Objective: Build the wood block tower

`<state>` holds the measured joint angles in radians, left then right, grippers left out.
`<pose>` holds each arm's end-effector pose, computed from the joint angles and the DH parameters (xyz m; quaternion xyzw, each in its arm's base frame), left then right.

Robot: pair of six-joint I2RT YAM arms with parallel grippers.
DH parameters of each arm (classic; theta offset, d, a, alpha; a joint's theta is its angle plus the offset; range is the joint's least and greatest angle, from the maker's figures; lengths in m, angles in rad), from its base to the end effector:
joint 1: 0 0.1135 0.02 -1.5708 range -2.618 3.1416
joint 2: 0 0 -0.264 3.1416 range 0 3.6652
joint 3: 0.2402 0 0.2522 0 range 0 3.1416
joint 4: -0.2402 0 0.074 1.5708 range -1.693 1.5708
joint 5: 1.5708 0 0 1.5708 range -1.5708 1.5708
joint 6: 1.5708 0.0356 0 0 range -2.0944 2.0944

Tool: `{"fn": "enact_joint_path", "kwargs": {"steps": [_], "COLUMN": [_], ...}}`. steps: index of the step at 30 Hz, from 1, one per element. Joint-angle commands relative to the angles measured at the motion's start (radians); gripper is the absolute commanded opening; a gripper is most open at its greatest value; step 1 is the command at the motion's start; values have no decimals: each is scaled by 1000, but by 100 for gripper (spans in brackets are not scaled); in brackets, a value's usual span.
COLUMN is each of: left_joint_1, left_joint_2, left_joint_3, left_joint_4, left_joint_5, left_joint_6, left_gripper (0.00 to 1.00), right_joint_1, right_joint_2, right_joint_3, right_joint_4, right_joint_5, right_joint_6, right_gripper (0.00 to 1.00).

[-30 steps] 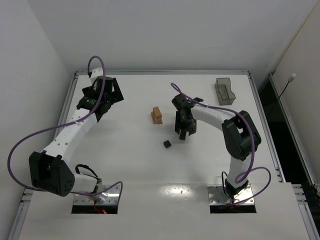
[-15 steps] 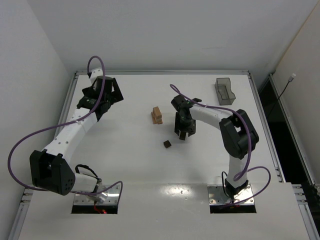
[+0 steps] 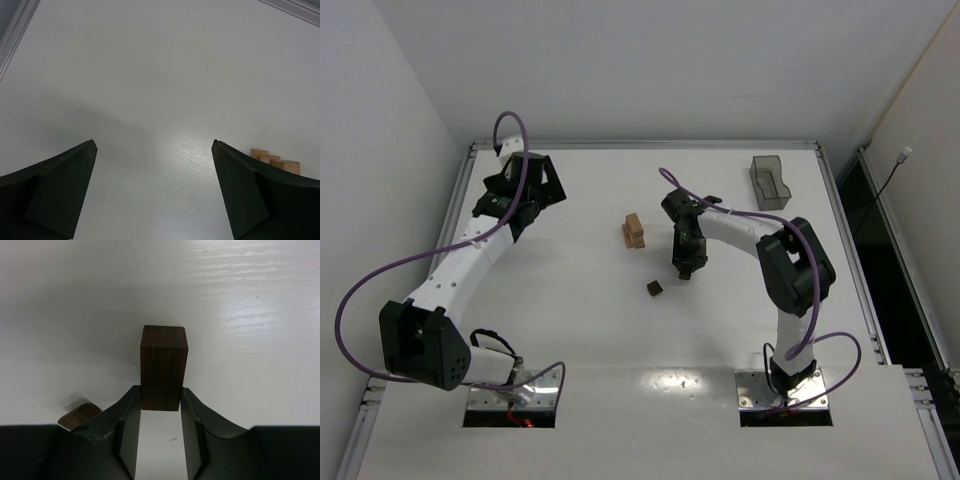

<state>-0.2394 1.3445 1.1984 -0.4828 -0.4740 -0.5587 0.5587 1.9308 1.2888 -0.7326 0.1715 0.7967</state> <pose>0.2927 -0.0547 0.3323 -0.2429 0.8383 0.0214 0.4877 0.3139 0.1891 0.1550 0.1260 0.9835 -0.0052 0.1295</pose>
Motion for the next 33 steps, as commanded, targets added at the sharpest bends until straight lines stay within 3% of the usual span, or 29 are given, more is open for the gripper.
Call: {"fn": "enact_joint_path", "kwargs": {"steps": [1, 8, 16, 21, 25, 33], "left_joint_1": [22, 22, 22, 22, 22, 22], "left_joint_2": [-1, -1, -31, -62, -62, -62], "left_joint_3": [7, -2, -34, -45, -45, -45], "left_joint_4": [29, 29, 47, 47, 47, 58], "left_joint_5": [11, 20, 60, 78, 97, 115], "left_joint_6": [-9, -9, 0, 22, 22, 52], "left_gripper": [100, 100, 100, 100, 100, 100], "right_joint_1": [3, 3, -34, -127, -206, -250], "right_joint_2": [7, -24, -260, -368, -363, -201], "right_joint_3": [33, 33, 9, 9, 90, 464], "right_joint_4": [21, 39, 68, -23, -111, -303], "right_joint_5": [-3, -3, -85, -197, -344, -447], "right_joint_6": [18, -40, -243, -418, -579, -813], "right_gripper": [22, 0, 0, 0, 0, 0]}}
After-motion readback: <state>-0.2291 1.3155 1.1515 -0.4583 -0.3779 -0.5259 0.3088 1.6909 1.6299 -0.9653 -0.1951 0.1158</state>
